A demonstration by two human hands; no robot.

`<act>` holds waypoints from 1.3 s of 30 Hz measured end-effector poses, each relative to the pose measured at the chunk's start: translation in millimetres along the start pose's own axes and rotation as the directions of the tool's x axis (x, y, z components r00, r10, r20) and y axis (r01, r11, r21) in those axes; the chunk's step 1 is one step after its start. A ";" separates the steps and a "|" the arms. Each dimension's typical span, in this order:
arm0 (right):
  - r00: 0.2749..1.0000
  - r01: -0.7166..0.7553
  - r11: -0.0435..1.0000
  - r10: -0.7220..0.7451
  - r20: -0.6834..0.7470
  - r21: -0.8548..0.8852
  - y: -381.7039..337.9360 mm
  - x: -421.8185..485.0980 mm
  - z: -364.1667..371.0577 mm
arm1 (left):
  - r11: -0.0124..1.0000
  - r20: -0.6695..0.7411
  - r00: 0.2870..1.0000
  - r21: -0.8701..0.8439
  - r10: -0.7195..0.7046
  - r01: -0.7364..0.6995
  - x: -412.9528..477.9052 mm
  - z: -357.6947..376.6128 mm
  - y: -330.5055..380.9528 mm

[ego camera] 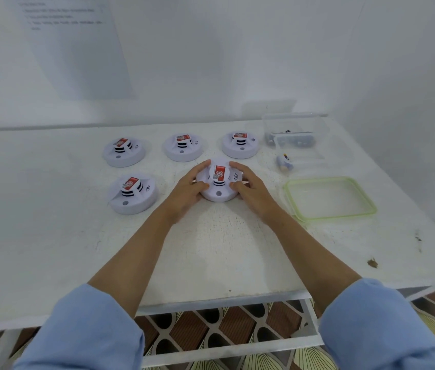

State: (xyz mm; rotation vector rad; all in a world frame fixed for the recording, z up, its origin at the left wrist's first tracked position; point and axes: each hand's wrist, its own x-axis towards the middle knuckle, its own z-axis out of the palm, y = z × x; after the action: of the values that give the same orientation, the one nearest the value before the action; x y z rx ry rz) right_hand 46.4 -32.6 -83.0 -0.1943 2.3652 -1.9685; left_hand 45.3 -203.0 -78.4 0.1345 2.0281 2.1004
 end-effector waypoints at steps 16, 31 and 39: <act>1.000 -0.018 0.996 0.019 0.010 -0.091 3.3 15.8 -2.0 | 0.941 -0.002 1.000 0.337 -0.016 0.016 13.6 -7.4 -0.1; 0.981 -0.024 0.997 0.009 -0.193 -0.075 -17.0 21.9 -13.2 | 0.950 -0.077 0.997 0.312 0.027 -0.002 27.4 -8.2 16.3; 0.978 -0.074 0.996 0.082 -0.190 0.048 -38.5 69.4 -27.6 | 0.953 -0.012 1.000 0.302 -0.026 0.029 82.7 -4.4 42.4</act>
State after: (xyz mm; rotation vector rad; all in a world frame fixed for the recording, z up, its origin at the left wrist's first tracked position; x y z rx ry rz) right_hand -23.6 -21.8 -37.6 0.0940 2.3994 -2.0830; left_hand -39.9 -190.2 -43.4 0.1449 2.3299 1.7625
